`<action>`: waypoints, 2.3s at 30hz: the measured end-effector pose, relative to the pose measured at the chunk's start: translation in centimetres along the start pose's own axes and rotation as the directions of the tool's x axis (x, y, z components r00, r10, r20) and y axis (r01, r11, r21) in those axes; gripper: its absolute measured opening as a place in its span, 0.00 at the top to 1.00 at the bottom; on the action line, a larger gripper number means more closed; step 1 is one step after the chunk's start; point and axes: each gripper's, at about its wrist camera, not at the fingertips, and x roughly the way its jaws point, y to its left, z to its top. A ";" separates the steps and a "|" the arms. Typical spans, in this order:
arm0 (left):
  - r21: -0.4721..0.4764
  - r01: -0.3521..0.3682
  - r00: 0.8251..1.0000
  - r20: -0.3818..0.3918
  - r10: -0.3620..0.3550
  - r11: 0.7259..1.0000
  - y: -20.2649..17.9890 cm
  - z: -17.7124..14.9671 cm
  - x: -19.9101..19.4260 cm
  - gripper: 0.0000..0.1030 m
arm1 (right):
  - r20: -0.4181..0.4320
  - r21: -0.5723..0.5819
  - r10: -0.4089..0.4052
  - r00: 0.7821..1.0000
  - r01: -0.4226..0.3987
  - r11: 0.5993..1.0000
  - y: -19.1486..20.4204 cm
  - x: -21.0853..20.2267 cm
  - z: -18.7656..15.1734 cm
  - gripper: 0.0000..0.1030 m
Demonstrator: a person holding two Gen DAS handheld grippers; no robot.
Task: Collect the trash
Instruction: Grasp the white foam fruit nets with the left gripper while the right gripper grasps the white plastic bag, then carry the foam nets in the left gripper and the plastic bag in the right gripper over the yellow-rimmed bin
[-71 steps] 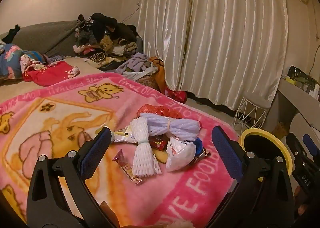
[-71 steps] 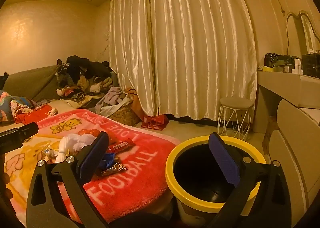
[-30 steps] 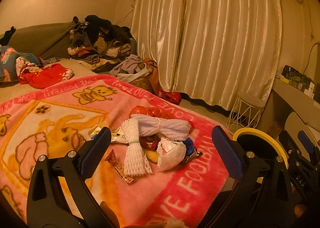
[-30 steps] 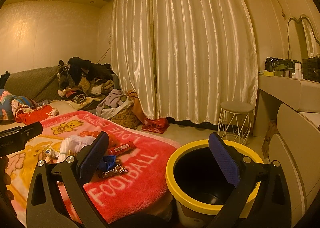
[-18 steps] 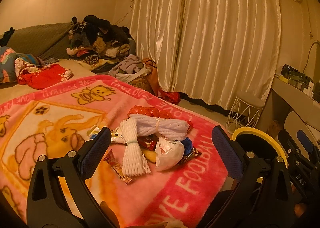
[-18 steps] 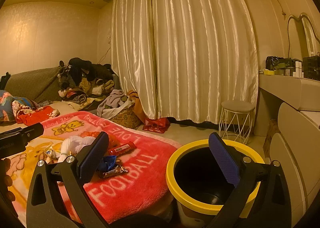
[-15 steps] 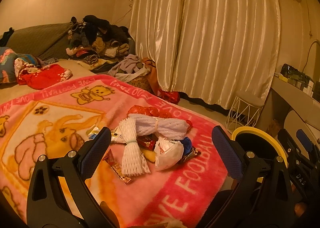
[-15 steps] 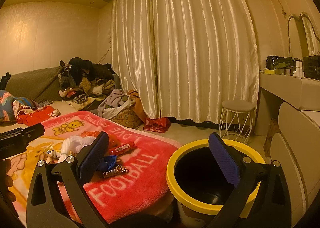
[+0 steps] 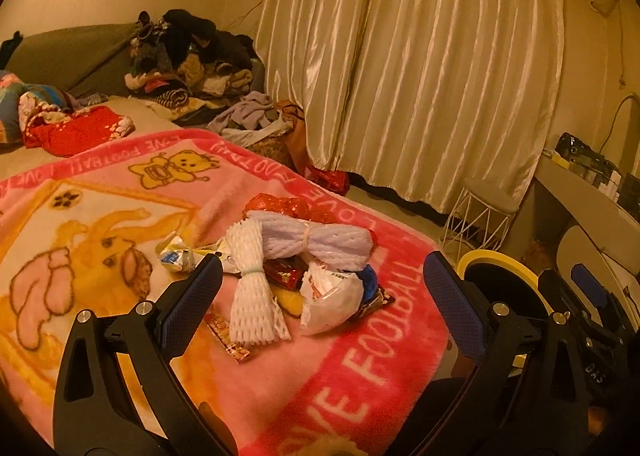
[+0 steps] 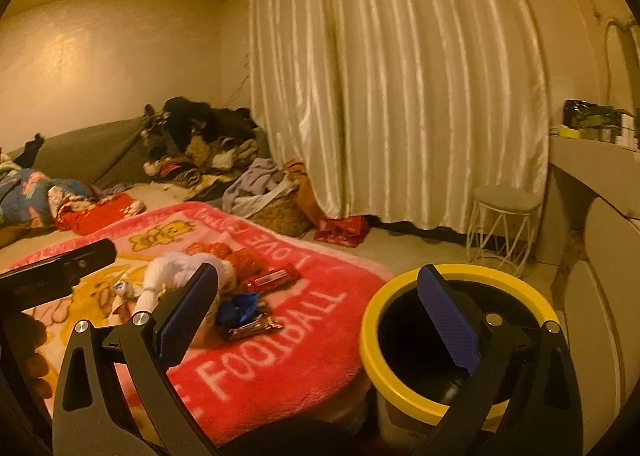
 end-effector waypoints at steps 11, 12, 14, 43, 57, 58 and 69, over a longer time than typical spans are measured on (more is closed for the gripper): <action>-0.043 -0.051 0.999 0.006 0.052 0.998 2.3 0.7 0.7 0.10 | -0.046 -0.042 0.124 0.991 -0.126 0.991 3.4 2.6 0.8 0.06; -0.049 -0.059 0.998 0.006 0.060 0.997 2.6 0.8 0.7 0.10 | -0.050 -0.047 0.131 0.990 -0.134 0.990 3.7 2.8 0.9 0.06; -0.057 -0.071 0.997 0.006 0.072 0.996 3.2 1.0 0.8 0.10 | -0.058 -0.060 0.150 0.987 -0.154 0.986 4.4 3.4 1.1 0.06; -0.135 0.018 0.975 -0.218 -0.048 0.991 9.1 1.4 8.5 0.30 | -0.372 -0.070 0.271 0.888 -0.318 0.946 9.2 16.5 1.4 0.41; -0.141 0.042 0.933 -0.348 -0.089 0.989 8.0 -0.1 11.7 0.82 | -0.343 -0.022 0.357 0.869 -0.388 0.921 9.6 16.0 1.6 0.84; -0.139 0.049 0.937 -0.337 -0.094 0.989 7.9 0.1 11.5 0.83 | -0.333 -0.021 0.352 0.875 -0.380 0.925 9.5 15.7 1.8 0.85; -0.126 0.110 0.969 -0.209 -0.135 0.986 5.8 2.8 8.1 0.84 | -0.207 0.049 0.283 0.936 -0.279 0.959 5.3 12.5 3.3 0.87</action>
